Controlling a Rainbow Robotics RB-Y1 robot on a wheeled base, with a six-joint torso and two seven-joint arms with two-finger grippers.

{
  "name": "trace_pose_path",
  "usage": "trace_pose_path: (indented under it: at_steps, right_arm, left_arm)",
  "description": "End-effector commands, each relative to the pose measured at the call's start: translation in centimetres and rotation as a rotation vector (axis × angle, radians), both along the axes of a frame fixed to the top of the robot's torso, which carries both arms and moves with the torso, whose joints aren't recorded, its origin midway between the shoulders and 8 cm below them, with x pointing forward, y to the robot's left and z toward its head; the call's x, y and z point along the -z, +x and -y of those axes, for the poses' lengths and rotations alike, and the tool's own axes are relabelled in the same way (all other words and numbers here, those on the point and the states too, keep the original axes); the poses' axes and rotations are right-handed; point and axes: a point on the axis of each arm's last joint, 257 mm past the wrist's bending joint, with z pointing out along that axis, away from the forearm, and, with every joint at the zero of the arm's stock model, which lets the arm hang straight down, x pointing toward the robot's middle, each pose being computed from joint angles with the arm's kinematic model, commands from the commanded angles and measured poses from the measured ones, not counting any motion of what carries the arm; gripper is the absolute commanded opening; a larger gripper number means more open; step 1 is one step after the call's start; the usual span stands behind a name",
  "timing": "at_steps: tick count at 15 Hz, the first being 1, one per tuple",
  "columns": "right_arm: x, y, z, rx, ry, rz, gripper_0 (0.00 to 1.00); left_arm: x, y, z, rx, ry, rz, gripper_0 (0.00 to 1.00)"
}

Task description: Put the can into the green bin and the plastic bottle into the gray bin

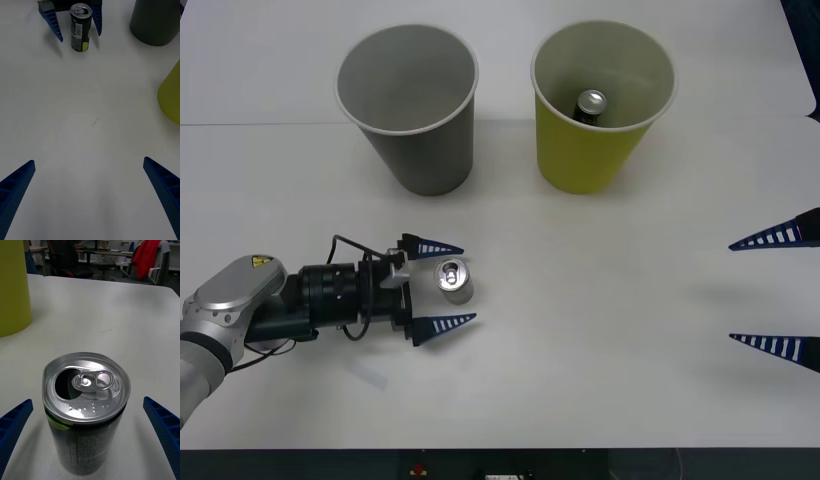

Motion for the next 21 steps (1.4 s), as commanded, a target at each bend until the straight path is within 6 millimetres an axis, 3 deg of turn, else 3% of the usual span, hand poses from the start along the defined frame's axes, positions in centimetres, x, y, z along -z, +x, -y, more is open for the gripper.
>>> trace_pose_path:
  at_steps: [1, 2, 3, 13, 21]
  right_arm:
    - [0.0, 0.0, 0.0, 0.0, 0.0, 0.0, 1.0]
    - [0.0, 0.0, 0.0, 0.0, 0.0, 0.0, 1.0]
    - [0.0, 0.0, 0.0, 0.0, 0.0, 0.0, 1.0]
    - [0.0, 0.0, 0.0, 0.0, 0.0, 0.0, 1.0]
    - [0.0, 0.0, 0.0, 0.0, 0.0, 0.0, 1.0]
  left_arm:
    - [0.1, 0.0, 0.0, -0.001, 0.001, -0.001, 0.92]
    - [0.0, 0.0, -0.1, -0.001, 0.001, 0.001, 0.4]
    - [0.0, 0.0, 0.0, -0.001, 0.002, 0.0, 0.0]
    - [-0.2, -0.3, -0.3, 0.013, 0.0, -0.007, 0.0]
    - [-1.9, -2.4, -3.6, 0.046, 0.026, -0.018, 0.0]
